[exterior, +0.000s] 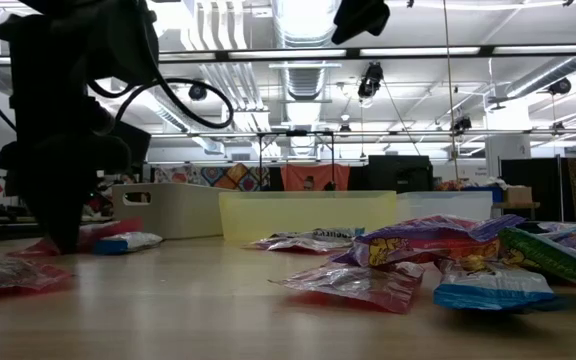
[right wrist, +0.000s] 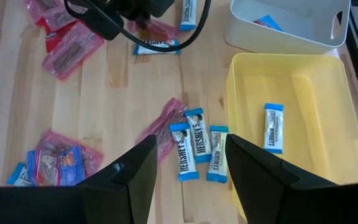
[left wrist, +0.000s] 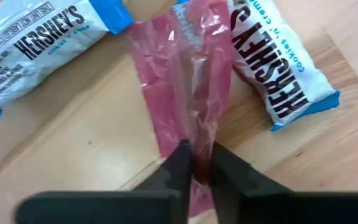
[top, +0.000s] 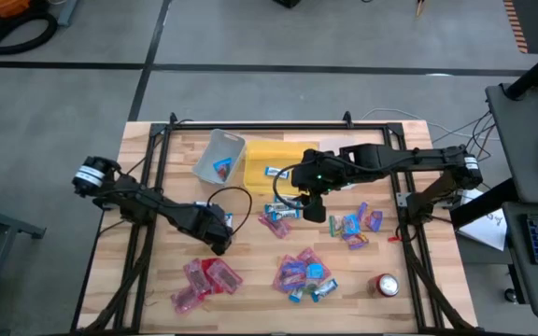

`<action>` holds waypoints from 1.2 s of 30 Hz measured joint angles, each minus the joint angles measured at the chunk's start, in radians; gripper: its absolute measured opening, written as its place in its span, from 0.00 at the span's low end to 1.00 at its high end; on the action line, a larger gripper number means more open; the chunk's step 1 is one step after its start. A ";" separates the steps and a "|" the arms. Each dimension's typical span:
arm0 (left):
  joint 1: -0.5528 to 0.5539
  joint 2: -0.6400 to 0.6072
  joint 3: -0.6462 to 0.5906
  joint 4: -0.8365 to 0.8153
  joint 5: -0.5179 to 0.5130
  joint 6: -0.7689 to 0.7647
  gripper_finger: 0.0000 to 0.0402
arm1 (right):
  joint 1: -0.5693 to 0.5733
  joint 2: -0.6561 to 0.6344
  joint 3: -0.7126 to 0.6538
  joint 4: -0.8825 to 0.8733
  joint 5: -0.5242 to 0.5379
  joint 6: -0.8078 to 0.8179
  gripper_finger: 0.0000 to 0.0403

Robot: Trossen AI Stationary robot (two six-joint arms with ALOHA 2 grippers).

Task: Sort candy
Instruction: Put the red candy into the transparent bin

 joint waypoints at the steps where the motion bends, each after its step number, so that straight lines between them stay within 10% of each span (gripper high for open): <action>1: -0.003 -0.007 -0.001 0.000 0.000 0.003 0.03 | 0.000 0.000 0.000 -0.002 0.000 0.000 0.45; 11: -0.024 -0.194 -0.003 0.006 0.024 0.110 0.01 | 0.032 0.000 -0.022 0.015 0.000 -0.022 0.45; 19: -0.020 -0.379 -0.005 0.412 -0.027 0.652 0.01 | 0.083 -0.007 -0.211 0.319 0.001 -0.087 0.45; 25: 0.009 -0.384 -0.005 0.602 -0.027 0.949 0.01 | 0.099 -0.007 -0.392 0.731 -0.001 -0.160 0.45; 36: 0.090 -0.264 -0.006 0.742 0.017 1.012 0.00 | 0.093 0.001 -0.518 1.058 -0.042 -0.181 0.45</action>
